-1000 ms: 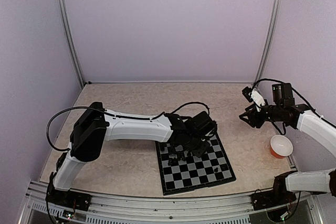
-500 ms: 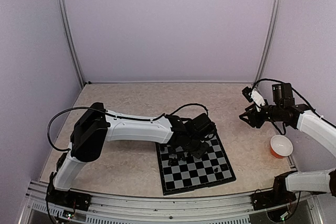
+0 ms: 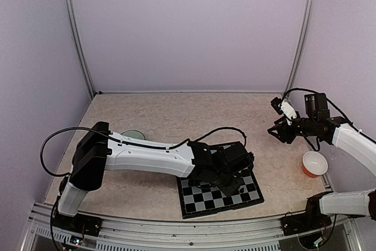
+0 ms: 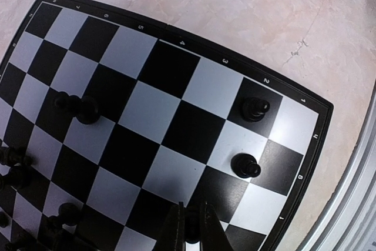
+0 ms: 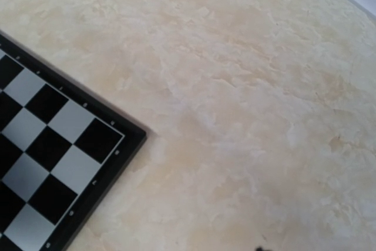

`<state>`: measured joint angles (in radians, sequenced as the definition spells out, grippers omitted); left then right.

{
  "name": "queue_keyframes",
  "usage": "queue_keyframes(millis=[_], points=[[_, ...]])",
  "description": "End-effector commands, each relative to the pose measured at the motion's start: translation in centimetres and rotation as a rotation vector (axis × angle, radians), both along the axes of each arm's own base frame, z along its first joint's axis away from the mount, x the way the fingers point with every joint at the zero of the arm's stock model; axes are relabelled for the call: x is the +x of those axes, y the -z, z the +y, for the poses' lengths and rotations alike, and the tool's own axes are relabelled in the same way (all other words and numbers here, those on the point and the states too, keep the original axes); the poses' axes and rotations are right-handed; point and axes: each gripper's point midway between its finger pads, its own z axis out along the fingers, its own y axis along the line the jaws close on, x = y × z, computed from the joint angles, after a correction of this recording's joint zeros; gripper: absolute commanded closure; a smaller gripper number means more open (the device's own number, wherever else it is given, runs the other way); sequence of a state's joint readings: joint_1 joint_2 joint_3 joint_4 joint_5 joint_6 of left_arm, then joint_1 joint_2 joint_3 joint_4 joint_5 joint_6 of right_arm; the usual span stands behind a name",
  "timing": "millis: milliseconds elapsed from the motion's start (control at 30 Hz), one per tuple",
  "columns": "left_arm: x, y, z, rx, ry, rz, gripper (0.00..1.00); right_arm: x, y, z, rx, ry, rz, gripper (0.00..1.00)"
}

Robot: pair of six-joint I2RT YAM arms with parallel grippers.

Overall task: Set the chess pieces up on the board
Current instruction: Place the pawn on c7.

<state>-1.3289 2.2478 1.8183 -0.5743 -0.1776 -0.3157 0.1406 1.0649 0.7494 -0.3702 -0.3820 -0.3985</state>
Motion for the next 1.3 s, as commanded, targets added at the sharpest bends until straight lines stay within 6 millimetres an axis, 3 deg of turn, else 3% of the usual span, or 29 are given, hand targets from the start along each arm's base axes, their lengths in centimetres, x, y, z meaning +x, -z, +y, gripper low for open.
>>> queue_keyframes(millis=[0,733,900,1067,1267], points=[[-0.8,0.4,-0.4,-0.003,0.002,0.035,1.0,-0.4,0.1,-0.1,0.009,-0.002,0.011,0.52],[-2.3,2.5,-2.6,-0.044,0.042,0.105,0.99,-0.5,0.1,0.0,0.01,-0.009,0.009,0.52],[-2.2,2.6,-2.4,-0.039,0.035,0.102,0.86,-0.5,0.1,0.0,0.011,-0.01,0.012,0.52],[-1.7,1.5,-2.1,-0.033,0.021,0.072,0.81,-0.5,0.1,0.0,0.011,-0.01,0.013,0.52],[-0.9,-2.2,-1.4,-0.054,0.005,0.01,0.68,-0.4,0.2,0.0,0.012,-0.009,0.015,0.52]])
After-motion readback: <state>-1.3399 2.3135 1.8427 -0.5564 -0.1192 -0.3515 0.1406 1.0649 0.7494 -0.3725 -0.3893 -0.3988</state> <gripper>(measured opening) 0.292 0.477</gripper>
